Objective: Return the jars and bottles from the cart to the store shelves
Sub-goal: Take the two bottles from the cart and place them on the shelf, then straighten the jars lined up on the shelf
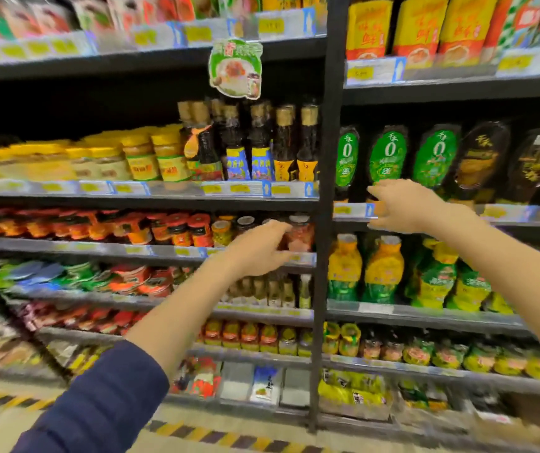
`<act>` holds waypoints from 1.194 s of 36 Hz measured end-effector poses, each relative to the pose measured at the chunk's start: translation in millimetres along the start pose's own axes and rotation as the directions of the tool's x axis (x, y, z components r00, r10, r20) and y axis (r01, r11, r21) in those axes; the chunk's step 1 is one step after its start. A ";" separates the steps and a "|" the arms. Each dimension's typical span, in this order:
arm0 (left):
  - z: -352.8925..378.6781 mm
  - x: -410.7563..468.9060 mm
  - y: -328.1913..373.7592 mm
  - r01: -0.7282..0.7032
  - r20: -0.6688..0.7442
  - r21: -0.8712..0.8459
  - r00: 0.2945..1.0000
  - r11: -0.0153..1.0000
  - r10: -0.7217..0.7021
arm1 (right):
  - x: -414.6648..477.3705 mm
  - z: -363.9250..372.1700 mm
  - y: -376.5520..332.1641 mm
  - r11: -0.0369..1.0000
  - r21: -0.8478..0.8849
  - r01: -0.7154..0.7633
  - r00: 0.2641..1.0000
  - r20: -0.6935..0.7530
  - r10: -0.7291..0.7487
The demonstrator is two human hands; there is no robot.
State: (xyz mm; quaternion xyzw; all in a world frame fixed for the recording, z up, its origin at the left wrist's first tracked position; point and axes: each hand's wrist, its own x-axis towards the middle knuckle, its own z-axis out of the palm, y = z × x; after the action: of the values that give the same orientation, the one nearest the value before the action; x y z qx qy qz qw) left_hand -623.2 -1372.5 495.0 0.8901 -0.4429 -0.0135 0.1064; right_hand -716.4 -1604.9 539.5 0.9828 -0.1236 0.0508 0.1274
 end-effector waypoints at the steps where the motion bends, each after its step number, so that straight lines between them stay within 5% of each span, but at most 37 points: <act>1: -3.9 -11.0 -8.1 0.016 0.005 0.032 1.000 0.999 -0.016 | -3.6 -2.0 -12.8 1.000 0.011 0.014 1.000 0.016 -0.014; 15: -54.3 -115.7 -132.2 0.210 -0.017 0.254 0.977 0.944 -0.212 | 16.9 -28.5 -164.2 0.955 0.081 0.285 0.958 0.002 -0.287; 27: -100.0 -108.7 -246.7 0.364 -0.074 0.324 0.930 0.873 -0.361 | 120.2 -32.4 -247.7 0.890 0.050 0.453 0.891 -0.006 -0.453; 38: -138.0 -74.9 -326.8 0.380 -0.111 0.362 0.924 0.851 -0.365 | 210.5 -62.2 -288.4 0.859 0.003 0.511 0.854 -0.110 -0.508; 43: -156.3 -45.4 -367.4 0.307 -0.169 0.380 0.951 0.873 -0.261 | 244.4 -81.5 -303.9 0.880 0.017 0.474 0.873 -0.140 -0.467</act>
State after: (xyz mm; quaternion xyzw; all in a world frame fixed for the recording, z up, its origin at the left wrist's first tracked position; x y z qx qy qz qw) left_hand -343.7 -1093.9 570.6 0.9475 -0.2939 0.1123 -0.0568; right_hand -408.6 -1354.9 577.8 0.9807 0.1292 0.0863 0.1187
